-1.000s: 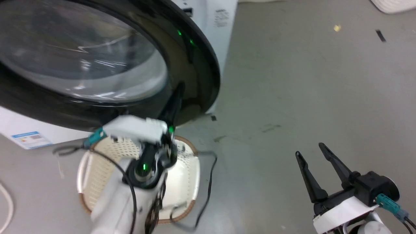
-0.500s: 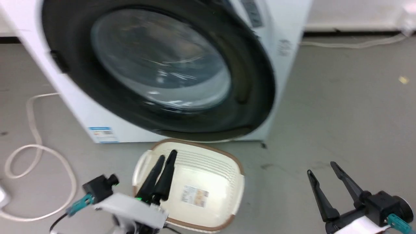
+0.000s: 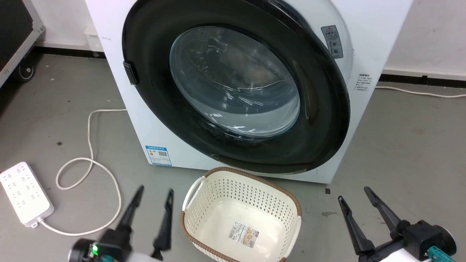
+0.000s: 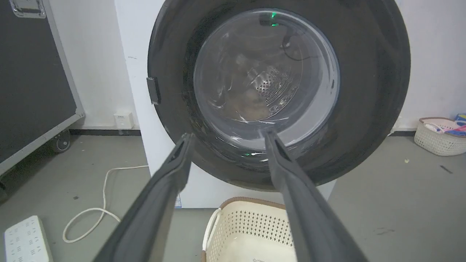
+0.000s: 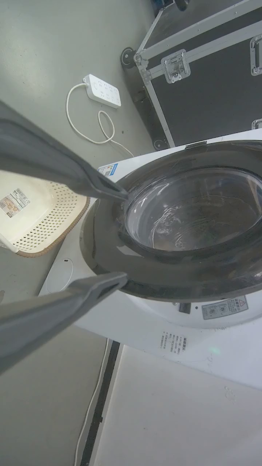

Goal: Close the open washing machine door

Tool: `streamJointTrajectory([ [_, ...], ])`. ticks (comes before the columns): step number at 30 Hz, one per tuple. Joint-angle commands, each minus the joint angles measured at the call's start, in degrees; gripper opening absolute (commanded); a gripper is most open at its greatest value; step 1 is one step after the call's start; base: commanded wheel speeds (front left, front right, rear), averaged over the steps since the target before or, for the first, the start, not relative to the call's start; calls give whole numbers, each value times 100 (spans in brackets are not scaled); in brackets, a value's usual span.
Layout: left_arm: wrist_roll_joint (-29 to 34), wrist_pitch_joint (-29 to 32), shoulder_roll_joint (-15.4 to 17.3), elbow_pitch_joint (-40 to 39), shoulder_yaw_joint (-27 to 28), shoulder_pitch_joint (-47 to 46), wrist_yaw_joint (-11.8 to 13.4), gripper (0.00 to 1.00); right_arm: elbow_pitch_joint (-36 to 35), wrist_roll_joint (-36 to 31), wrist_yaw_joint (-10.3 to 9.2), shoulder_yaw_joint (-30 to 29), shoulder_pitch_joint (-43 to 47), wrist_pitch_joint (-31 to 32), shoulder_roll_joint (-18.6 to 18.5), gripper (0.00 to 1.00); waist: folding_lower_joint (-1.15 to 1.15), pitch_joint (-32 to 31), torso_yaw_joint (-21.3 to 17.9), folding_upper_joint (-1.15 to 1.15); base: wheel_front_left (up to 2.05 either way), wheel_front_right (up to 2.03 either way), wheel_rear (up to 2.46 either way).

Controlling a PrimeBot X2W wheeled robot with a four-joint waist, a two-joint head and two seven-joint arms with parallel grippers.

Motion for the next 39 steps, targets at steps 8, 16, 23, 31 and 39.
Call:
streamJointTrajectory([
  [8,815,-24,-405,-48,104,216,220,100,-220,174,5,195,-36,-26,-92,0,1,310,238,-1,0,0,0],
  [16,1121,-25,-729,-96,-136,-337,204,100,-246,726,5,939,-1514,117,-1398,0,1,1356,690,-1,0,0,0],
  [23,1140,-25,-824,-78,-256,-623,308,100,169,1576,5,1396,-2675,275,-2350,0,1,1753,937,-1,0,0,0],
  [31,1117,-25,-860,-64,-415,-830,392,100,1059,2282,5,1673,-3885,396,-2965,0,1,2018,1170,-1,0,0,0],
  [39,1008,-25,-870,-97,-537,-940,497,100,2304,2641,5,1357,-4905,571,-2830,0,1,2154,1337,-1,0,0,0],
])
